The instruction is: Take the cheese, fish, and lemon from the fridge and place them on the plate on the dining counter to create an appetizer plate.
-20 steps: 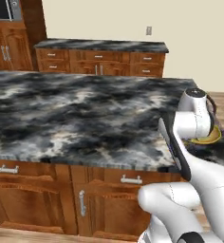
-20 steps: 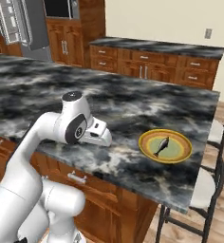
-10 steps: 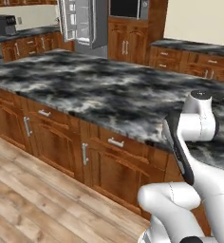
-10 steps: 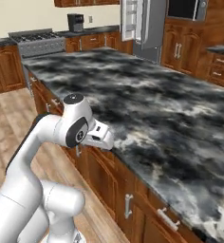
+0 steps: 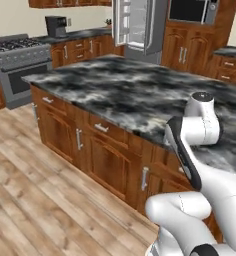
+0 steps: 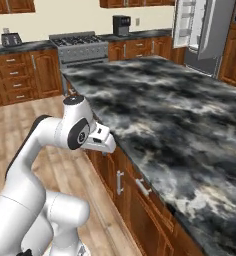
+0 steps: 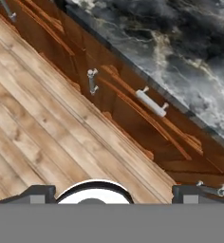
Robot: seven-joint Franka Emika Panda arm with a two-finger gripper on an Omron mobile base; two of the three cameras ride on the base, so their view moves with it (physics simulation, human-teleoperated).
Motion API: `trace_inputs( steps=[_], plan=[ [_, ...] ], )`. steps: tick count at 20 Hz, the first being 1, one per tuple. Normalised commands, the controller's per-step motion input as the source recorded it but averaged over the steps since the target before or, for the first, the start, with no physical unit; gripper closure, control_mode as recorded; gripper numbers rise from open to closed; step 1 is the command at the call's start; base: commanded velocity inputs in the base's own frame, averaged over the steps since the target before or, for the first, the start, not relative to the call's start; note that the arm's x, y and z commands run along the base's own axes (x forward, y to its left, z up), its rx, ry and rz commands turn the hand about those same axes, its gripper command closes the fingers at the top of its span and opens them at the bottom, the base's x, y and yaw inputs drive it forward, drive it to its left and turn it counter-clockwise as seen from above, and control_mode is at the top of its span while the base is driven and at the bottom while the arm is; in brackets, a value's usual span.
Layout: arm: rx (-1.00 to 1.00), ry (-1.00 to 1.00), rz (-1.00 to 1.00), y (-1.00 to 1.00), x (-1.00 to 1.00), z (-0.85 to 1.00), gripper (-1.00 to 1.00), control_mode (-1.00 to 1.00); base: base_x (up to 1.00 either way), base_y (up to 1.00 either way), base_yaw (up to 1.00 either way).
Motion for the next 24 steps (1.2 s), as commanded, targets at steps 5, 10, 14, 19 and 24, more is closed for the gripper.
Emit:
trace_inputs(
  steps=[5,10,14,19,24],
  plan=[
    [0.00,0.00,0.00,0.00,0.00,0.00,-1.00,1.00,1.00,1.00,-0.13],
    [0.00,0.00,0.00,0.00,0.00,0.00,-1.00,1.00,1.00,1.00,-0.27],
    [0.00,0.00,0.00,0.00,0.00,0.00,-1.00,1.00,0.87,1.00,-0.31],
    [0.00,0.00,0.00,0.00,0.00,0.00,-1.00,1.00,0.65,1.00,-0.31],
    [0.00,0.00,0.00,0.00,0.00,0.00,-1.00,1.00,0.44,1.00,-0.28]
  ],
)
